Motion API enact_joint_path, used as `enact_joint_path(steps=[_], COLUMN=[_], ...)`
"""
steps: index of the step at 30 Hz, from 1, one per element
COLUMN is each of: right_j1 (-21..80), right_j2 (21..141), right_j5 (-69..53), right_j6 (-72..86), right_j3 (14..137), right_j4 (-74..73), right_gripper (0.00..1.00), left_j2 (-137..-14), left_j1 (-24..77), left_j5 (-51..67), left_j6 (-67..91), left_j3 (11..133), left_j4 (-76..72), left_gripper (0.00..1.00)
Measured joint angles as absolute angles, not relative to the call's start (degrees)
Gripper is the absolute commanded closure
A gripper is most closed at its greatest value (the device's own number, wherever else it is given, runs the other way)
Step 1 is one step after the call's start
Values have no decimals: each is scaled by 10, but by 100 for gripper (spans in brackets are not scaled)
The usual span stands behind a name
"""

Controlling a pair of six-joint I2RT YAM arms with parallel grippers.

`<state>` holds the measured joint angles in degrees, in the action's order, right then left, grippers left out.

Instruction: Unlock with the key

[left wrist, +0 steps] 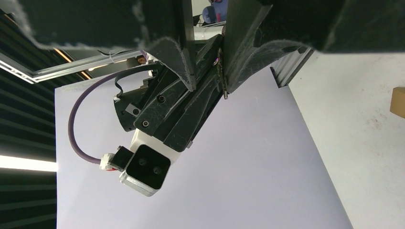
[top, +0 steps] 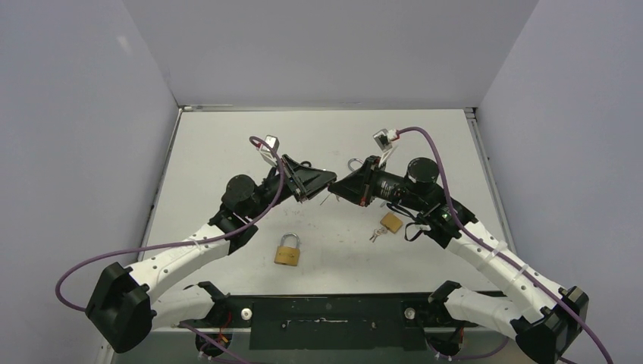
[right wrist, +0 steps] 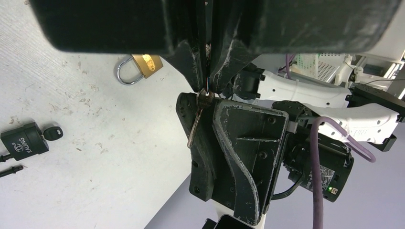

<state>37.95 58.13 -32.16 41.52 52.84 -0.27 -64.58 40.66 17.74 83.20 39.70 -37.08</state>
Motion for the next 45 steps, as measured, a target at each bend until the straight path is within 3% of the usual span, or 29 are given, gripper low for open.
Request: enact_joint_path(steps=[11, 13, 15, 17, 20, 22, 23, 26, 31, 40, 45], right_j1=[380, 380, 380, 380, 380, 380, 380, 380, 380, 380, 380], right_j2=[573, 571, 569, 569, 569, 568, 566, 553, 527, 541, 544], right_j5=[-338, -342, -346, -350, -349, -347, -344, -331, -316, -314, -314], right_j6=[411, 411, 411, 411, 411, 416, 418, 427, 454, 472, 474], right_j3=[532, 532, 532, 532, 533, 533, 533, 530, 525, 516, 516], right_j4=[-18, -20, -23, -23, -27, -34, -37, -28, 16, 40, 39], right_gripper=[100, 100, 100, 98, 49, 31, 29, 31, 48, 51, 83], left_j2=[-631, -630, -630, -630, -630, -630, -629, -627, -623, -622, -622], left_j1=[407, 407, 407, 407, 407, 407, 407, 407, 407, 407, 407], left_j5=[150, 147, 145, 144, 145, 145, 145, 146, 159, 173, 177], left_j6=[823, 820, 818, 816, 807, 796, 789, 761, 724, 709, 712], left_j3=[394, 394, 394, 392, 392, 392, 392, 392, 392, 392, 392], left_j4=[-359, -359, -358, -357, -356, -356, -357, -358, -371, -401, -410], left_gripper=[80, 86, 100, 100, 100, 100, 100, 100, 100, 100, 100])
